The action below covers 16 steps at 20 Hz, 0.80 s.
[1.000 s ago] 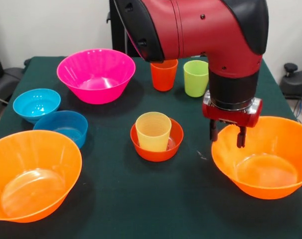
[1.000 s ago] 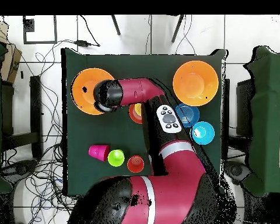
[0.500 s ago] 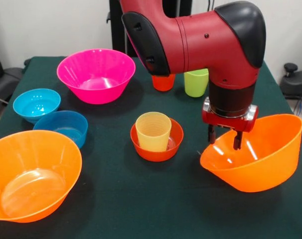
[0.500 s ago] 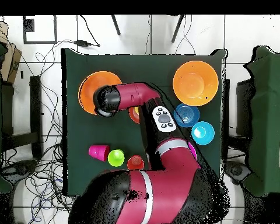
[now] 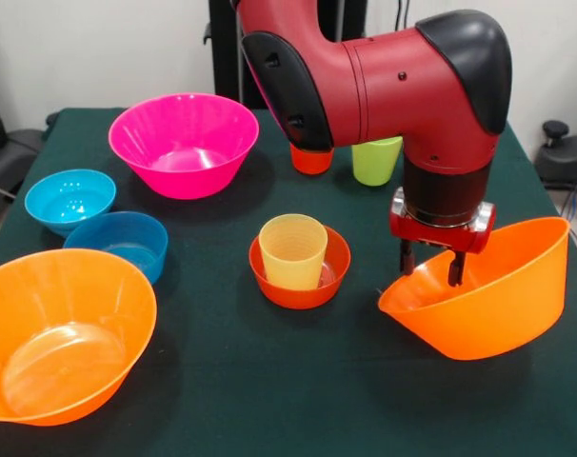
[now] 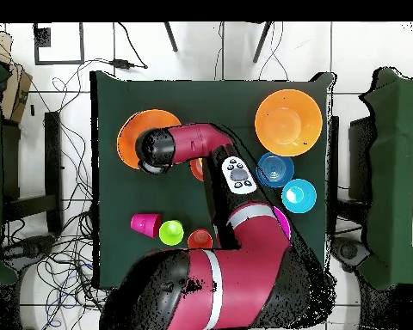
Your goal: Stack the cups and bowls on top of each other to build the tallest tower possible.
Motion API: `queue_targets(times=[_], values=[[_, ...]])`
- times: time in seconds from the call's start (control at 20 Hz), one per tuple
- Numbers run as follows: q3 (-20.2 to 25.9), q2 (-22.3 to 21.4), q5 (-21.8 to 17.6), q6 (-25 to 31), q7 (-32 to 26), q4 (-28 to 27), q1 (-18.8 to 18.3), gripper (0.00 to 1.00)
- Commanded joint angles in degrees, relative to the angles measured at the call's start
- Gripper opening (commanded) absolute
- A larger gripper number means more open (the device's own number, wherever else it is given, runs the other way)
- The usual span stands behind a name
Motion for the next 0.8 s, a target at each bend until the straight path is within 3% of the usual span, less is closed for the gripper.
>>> queue_targets(times=[0.05,0.4,0.8], values=[[2.85,0.46,-3.29,-3.05,-7.7,-1.06,0.96,1.0],[-0.11,-4.35,-1.97,4.54,-5.07,-2.39,2.88,1.0],[-1.47,-6.66,-1.07,7.52,-3.61,-2.79,3.83,1.0]])
